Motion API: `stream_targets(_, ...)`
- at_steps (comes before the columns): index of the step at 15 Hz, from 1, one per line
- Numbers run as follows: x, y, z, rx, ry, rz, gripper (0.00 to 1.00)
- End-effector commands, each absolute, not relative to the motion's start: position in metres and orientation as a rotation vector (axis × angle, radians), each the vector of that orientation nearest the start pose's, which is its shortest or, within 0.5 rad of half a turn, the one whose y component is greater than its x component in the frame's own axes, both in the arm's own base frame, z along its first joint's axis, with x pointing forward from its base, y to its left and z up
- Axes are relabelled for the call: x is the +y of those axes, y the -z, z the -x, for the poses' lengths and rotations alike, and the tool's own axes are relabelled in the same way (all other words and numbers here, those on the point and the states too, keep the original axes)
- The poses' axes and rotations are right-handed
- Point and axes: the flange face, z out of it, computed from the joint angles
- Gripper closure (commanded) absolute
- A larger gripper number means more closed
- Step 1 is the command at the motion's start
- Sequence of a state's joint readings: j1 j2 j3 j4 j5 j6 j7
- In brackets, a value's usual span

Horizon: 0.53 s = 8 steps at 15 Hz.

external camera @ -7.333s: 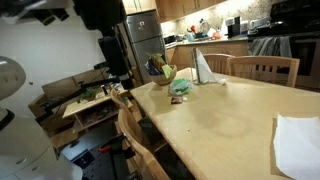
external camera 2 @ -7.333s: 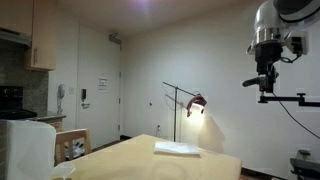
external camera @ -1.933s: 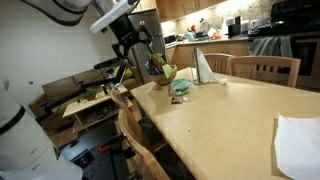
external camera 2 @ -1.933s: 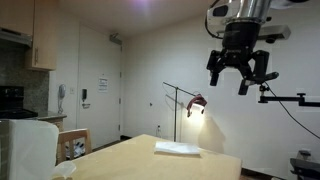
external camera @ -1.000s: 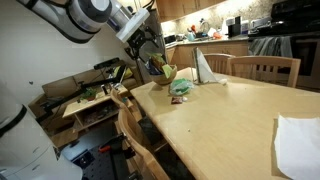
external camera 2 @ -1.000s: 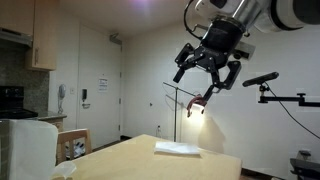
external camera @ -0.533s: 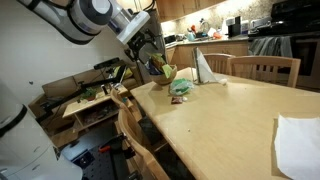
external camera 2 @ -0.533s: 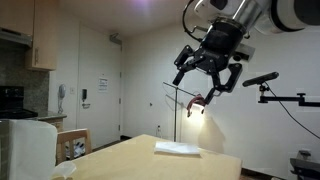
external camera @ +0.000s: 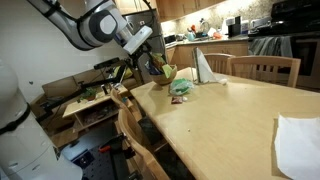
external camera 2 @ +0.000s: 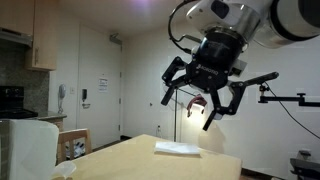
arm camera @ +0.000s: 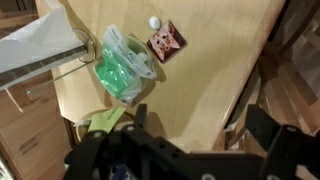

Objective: Move the pack of marshmallows slightly to the right and put the one that's near the wallet in it

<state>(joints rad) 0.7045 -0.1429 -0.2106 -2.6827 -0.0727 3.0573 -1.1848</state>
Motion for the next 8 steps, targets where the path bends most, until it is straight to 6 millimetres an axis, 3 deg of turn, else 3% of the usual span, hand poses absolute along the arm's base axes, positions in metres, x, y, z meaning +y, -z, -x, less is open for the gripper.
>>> stream_targets(1, 0.243, -0.339, -0.407, 2.320, -0.725, -1.686, 0.00)
stream_targets(5, 0.256, -0.344, -0.417, 2.381, -0.745, -1.636, 0.00)
stream_targets(8, 0.253, -0.341, -0.412, 2.381, -0.741, -1.657, 0.00)
